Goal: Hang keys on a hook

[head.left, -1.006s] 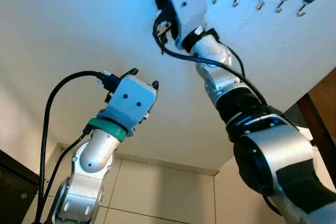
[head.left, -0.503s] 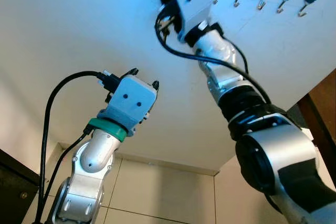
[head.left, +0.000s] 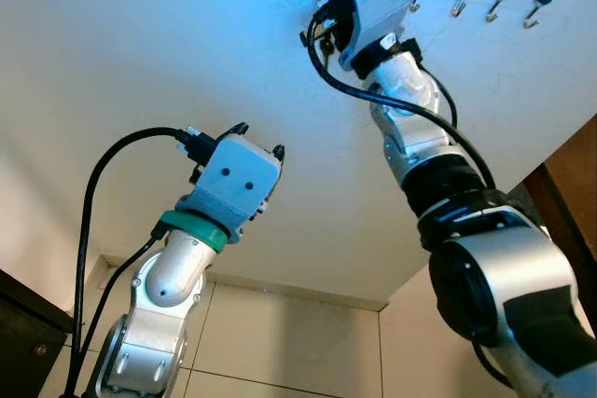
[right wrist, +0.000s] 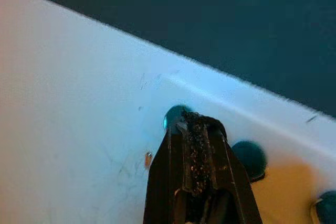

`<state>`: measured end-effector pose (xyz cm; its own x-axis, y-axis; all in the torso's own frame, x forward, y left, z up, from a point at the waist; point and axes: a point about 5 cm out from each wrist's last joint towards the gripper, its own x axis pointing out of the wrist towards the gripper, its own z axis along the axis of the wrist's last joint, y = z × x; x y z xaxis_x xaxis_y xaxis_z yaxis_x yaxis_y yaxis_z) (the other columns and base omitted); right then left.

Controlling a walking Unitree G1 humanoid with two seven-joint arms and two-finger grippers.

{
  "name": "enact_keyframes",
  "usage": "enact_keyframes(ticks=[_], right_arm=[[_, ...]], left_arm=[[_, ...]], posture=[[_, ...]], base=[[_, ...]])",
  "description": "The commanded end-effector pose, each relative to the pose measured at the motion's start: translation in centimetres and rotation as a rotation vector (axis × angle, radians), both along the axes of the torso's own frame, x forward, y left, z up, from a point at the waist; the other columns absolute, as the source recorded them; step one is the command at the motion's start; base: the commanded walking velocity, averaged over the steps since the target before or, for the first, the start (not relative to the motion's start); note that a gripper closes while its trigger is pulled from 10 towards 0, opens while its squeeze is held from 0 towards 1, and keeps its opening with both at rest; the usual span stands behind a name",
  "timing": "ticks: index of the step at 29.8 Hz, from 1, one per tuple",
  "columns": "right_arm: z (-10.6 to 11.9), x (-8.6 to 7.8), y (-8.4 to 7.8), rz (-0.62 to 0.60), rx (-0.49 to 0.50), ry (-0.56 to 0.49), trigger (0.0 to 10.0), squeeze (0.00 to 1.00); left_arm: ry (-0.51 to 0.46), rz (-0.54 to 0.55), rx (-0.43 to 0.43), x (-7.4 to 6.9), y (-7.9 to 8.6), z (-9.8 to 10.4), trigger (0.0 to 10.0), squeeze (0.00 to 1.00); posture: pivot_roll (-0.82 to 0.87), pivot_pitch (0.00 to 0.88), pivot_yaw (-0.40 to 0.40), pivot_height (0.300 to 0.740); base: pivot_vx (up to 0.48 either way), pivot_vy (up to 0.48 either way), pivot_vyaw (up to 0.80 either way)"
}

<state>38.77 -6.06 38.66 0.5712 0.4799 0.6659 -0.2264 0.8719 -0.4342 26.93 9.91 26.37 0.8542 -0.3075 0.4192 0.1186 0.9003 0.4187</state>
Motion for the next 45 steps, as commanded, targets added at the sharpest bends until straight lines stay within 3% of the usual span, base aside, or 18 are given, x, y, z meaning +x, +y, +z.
enact_keyframes(ticks=[1, 10, 15, 19, 27, 32, 34, 35, 38, 41, 45], right_arm=[[0.2, -0.2, 1.4, 0.049, -0.029, 0.022, 10.0, 0.0], [0.1, -0.3, 2.8, 0.066, -0.06, 0.038, 10.0, 0.0], [-0.4, 0.2, 3.4, 0.005, -0.109, 0.092, 10.0, 0.0], [-1.2, 0.6, 3.6, -0.022, -0.161, 0.126, 10.0, 0.0], [-1.7, 0.4, 3.3, 0.012, -0.154, 0.114, 10.0, 0.0], [-1.8, 0.0, 0.8, 0.072, 0.031, 0.051, 10.0, 0.0], [-2.9, -0.5, -1.2, 0.063, 0.105, 0.021, 10.0, 0.0], [-2.9, -0.5, -1.2, 0.063, 0.105, 0.021, 10.0, 0.0], [-5.1, -1.9, -3.3, 0.039, 0.095, -0.004, 10.0, 0.0], [-5.6, -2.3, -3.9, 0.03, 0.091, -0.006, 10.0, 0.0], [-6.0, -3.1, -6.8, -0.069, 0.083, -0.027, 10.0, 0.0]], left_arm=[[-0.008, -0.01, -0.004, -0.2, -0.2, 0.0, 10.0, 0.0], [-0.01, -0.004, -0.003, -0.2, -0.1, 0.0, 10.0, 0.0], [-0.011, 0.0, -0.002, -0.2, -0.1, -0.1, 10.0, 0.0], [-0.013, 0.001, -0.002, -0.2, -0.1, -0.1, 10.0, 0.0], [-0.013, -0.001, -0.003, -0.1, -0.1, 0.0, 10.0, 0.0], [-0.017, 0.008, 0.023, -0.1, 0.1, -0.4, 10.0, 0.0], [-0.062, 0.023, 0.141, -0.3, 0.3, -0.6, 10.0, 0.0], [-0.062, 0.023, 0.141, -0.3, 0.3, -0.6, 10.0, 0.0], [-0.073, 0.015, 0.259, -0.5, 0.5, -1.7, 10.0, 0.0], [-0.068, 0.011, 0.27, -0.5, 0.6, -1.9, 10.0, 0.0], [-0.059, -0.005, 0.272, 0.2, 0.4, -2.3, 10.0, 0.0]], posture=[[0.17, 0.161, -0.001, 0.74], [0.18, 0.156, -0.009, 0.74], [0.19, 0.151, -0.008, 0.74], [0.19, 0.148, -0.008, 0.74], [0.18, 0.144, -0.005, 0.74], [0.16, 0.124, 0.013, 0.74], [0.15, 0.116, 0.023, 0.74], [0.15, 0.116, 0.023, 0.74], [0.12, 0.099, 0.05, 0.74], [0.11, 0.097, 0.053, 0.74], [0.07, 0.07, 0.072, 0.74]], base=[[0.0, 0.0, 0.0], [0.0, 0.0, 0.0], [0.0, 0.0, 0.0], [0.0, 0.0, 0.0], [0.0, 0.0, 0.0], [0.0, 0.0, 0.0], [0.0, 0.0, 0.0], [0.0, 0.0, 0.0], [0.0, 0.0, 0.0], [0.0, 0.0, 0.0], [0.0, 0.0, 0.0]])
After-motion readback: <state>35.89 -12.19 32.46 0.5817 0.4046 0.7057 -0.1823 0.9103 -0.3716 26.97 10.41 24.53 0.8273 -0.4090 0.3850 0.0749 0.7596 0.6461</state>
